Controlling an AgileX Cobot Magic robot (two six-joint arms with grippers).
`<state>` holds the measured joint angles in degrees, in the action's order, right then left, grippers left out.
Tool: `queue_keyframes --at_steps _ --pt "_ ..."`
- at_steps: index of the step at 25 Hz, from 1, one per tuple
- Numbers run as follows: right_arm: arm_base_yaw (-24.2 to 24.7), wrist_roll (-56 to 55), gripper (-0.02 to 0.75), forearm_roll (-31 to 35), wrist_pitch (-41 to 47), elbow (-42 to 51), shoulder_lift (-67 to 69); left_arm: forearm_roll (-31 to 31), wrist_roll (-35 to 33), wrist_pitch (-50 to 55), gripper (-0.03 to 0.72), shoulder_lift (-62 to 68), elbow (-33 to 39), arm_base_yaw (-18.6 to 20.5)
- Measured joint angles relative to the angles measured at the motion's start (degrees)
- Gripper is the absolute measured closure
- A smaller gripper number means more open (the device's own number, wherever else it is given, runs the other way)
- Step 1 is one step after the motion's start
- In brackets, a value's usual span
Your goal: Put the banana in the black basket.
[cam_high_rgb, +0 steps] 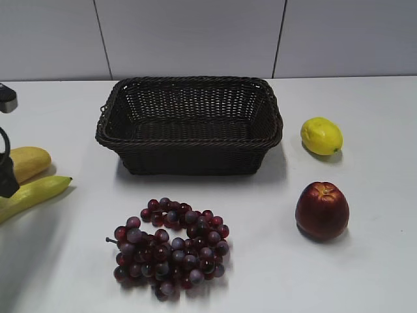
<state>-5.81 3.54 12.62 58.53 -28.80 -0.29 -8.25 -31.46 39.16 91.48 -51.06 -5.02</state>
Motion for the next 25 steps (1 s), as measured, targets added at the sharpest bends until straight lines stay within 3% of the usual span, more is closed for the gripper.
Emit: queue_keyframes --at_steps 5,20,22,25 --pt "0.0 0.0 0.439 0.0 -0.05 0.0 0.0 1.68 -2.61 -2.98 0.034 5.85 -2.55 -2.01" --pt "0.0 0.0 0.439 0.0 -0.05 0.0 0.0 6.03 -3.63 -8.83 0.062 15.78 -3.16 -2.8" --pt "0.0 0.0 0.439 0.0 -0.05 0.0 0.0 6.03 -3.63 -8.83 0.115 15.9 -3.23 -3.15" --pt "0.0 0.0 0.439 0.0 -0.05 0.0 0.0 6.03 -3.65 -7.84 0.294 16.01 -3.57 -3.72"
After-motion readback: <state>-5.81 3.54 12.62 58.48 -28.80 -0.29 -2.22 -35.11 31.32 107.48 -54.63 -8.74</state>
